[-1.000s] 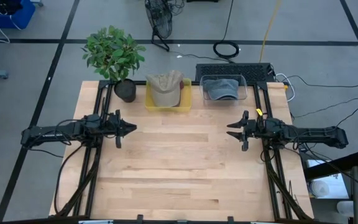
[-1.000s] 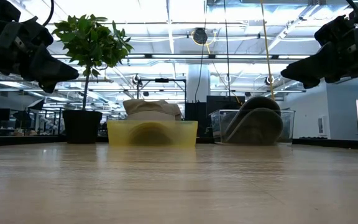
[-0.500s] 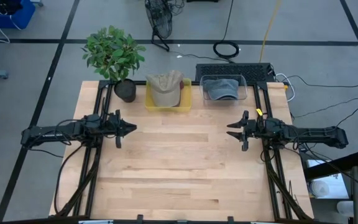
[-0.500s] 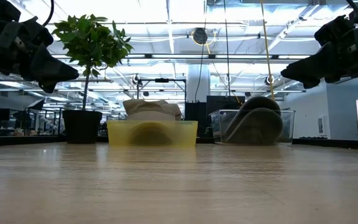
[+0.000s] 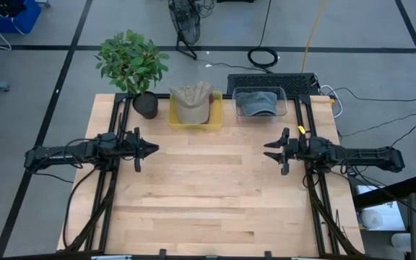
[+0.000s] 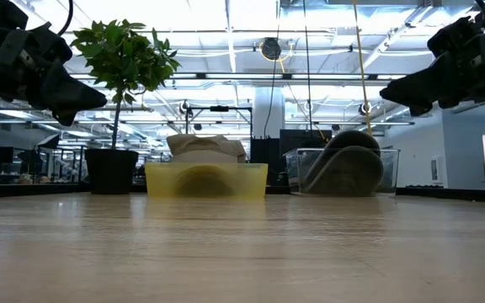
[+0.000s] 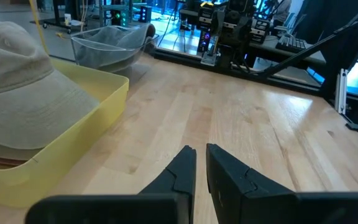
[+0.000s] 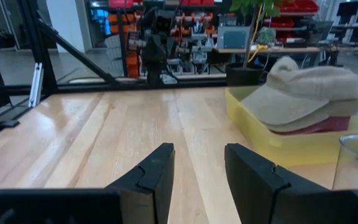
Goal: Pick & Place hat
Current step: Return to Home Position
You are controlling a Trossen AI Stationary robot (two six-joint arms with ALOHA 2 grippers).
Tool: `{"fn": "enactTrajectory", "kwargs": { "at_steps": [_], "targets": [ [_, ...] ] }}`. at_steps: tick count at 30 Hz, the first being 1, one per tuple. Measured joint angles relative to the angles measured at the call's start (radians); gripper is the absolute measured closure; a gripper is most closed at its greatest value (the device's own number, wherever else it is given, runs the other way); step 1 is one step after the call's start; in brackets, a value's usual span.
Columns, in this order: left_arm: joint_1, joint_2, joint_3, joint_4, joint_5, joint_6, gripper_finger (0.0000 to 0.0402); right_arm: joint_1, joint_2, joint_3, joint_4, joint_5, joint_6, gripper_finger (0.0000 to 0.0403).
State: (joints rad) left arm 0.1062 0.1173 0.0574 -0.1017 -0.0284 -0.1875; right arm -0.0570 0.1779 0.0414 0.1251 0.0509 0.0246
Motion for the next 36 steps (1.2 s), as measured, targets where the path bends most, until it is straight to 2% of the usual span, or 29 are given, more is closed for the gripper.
{"fn": "enactTrajectory", "kwargs": {
  "at_steps": [19, 23, 29, 36],
  "targets": [
    [0.0, 0.0, 0.0, 0.0, 0.0, 0.0, 0.036, 0.0, 0.0, 0.0, 0.027, 0.008, 0.008, 0.028],
    [0.0, 0.0, 0.0, 0.0, 0.0, 0.0, 0.036, 0.0, 0.0, 0.0, 0.027, 0.054, -0.014, 0.0313],
    [0.0, 0.0, 0.0, 0.0, 0.0, 0.0, 0.036, -0.001, 0.0, 0.0, 0.02, 0.079, -0.018, 0.0393],
    [0.0, 0.0, 0.0, 0.0, 0.0, 0.0, 0.036, -0.001, 0.0, 0.0, 0.02, 0.079, -0.019, 0.0394]
  ]
}}
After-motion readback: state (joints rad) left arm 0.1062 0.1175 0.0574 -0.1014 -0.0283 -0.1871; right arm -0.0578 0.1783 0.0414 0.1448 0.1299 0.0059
